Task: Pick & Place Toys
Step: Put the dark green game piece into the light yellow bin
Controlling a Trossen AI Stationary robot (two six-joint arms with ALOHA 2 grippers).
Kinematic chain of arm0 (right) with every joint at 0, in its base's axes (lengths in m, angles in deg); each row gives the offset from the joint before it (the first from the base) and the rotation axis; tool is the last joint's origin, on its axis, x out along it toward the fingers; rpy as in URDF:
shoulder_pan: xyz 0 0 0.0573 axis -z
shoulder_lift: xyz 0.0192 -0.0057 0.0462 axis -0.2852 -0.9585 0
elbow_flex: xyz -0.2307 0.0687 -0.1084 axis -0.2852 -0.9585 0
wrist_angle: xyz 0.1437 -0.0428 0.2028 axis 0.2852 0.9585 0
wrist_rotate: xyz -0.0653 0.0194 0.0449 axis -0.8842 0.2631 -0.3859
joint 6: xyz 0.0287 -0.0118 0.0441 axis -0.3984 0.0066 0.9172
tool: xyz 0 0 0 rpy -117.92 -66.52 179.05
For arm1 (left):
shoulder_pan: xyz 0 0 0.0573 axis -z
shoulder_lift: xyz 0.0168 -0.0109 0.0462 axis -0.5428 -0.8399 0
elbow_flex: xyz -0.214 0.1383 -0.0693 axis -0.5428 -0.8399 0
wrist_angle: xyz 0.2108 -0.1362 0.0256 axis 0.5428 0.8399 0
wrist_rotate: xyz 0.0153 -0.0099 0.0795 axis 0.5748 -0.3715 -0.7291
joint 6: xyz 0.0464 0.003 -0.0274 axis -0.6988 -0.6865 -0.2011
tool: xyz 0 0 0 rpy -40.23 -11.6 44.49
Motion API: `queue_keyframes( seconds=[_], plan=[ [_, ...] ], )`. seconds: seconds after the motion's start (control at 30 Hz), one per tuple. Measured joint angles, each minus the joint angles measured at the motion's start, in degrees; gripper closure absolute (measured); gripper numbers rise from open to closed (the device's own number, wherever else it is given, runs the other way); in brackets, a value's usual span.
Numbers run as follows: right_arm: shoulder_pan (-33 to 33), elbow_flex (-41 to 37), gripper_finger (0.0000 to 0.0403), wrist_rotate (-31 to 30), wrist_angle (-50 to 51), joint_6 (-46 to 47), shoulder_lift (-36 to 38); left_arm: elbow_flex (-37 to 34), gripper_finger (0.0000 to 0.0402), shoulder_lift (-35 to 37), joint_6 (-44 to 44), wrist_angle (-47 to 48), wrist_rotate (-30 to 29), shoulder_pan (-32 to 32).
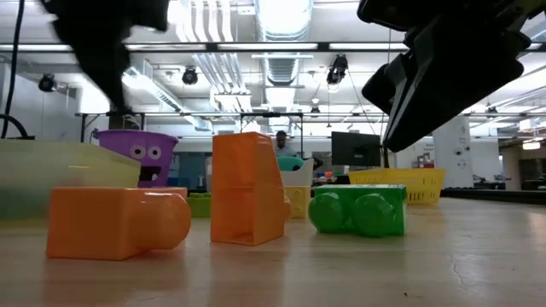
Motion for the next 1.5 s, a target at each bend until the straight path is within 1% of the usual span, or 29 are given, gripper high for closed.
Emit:
queue_keyframes(
  seconds=[0.13,0.23,0.3,0.43,0.5,0.57,0.67,0.73,0.83,0.93,1.0,1.07,1.17,1.23,1.33,1.5],
  plan=[
    [1.56,0.52,0.0387,-0.06,-0.32,1.47,-0.02,0.91,0.0119,0.0,-4.0,-6.65,-8.19,0.14],
    [1.88,1.15,0.0387,-0.03,-0.51,4.25,-0.01,0.91,0.0119,0.0,-7.59,-10.88,-12.52,0.18],
    [1.78,1.33,0.0387,0.09,-0.46,4.07,0.0,0.91,0.0119,0.0,-9.99,-12.48,-13.5,0.18],
    [2.21,1.67,0.0387,1.26,-0.45,5.33,0.0,0.89,0.0119,0.0,-11.03,-13.4,-14.3,0.21],
    [2.49,1.77,0.0387,1.39,-0.48,9.59,0.0,1.05,0.0119,0.14,-12.61,-13.15,-14.33,0.22],
    [2.48,1.77,0.0387,-0.03,-0.44,12.33,0.0,1.55,0.0119,0.32,-13.76,-13.02,-14.43,0.22],
    [2.36,1.68,0.0387,0.01,-0.37,12.16,0.0,2.29,0.0119,0.78,-15.7,-13.2,-14.85,0.22],
    [2.36,1.66,0.0382,1.16,-0.37,12.0,-0.08,2.58,0.0119,1.05,-16.31,-13.41,-15.13,0.22],
    [2.38,1.64,0.0352,2.43,-0.41,11.97,-0.93,3.05,0.0119,1.5,-16.42,-13.44,-15.41,0.22],
    [2.15,1.55,0.0301,2.74,-0.39,10.67,-2.11,3.05,0.0119,1.98,-16.45,-13.46,-15.42,0.22],
    [2.1,1.55,0.0262,1.46,-0.33,10.48,-2.82,3.05,0.0119,2.18,-16.45,-13.24,-15.42,0.22],
    [2.16,1.59,0.0228,0.4,0.78,12.71,-3.02,3.05,0.0119,2.25,-16.45,-13.34,-15.57,0.22],
    [2.21,1.73,0.0193,-1.37,1.09,15.13,-3.02,3.05,0.0119,2.25,-16.45,-13.21,-15.66,0.22],
    [1.71,1.73,0.0183,-3.4,1.16,16.01,-3.02,3.05,0.0119,2.25,-16.45,-13.23,-15.79,0.22],
    [0.69,1.64,0.018,-6.1,1.41,16.41,-3.02,3.05,0.0119,2.25,-16.32,-13.23,-15.83,0.22],
    [0.09,1.44,0.0179,-6.35,2.84,18.55,-3.02,3.05,0.0119,2.25,-15.74,-13.33,-15.83,0.22]
  ],
)
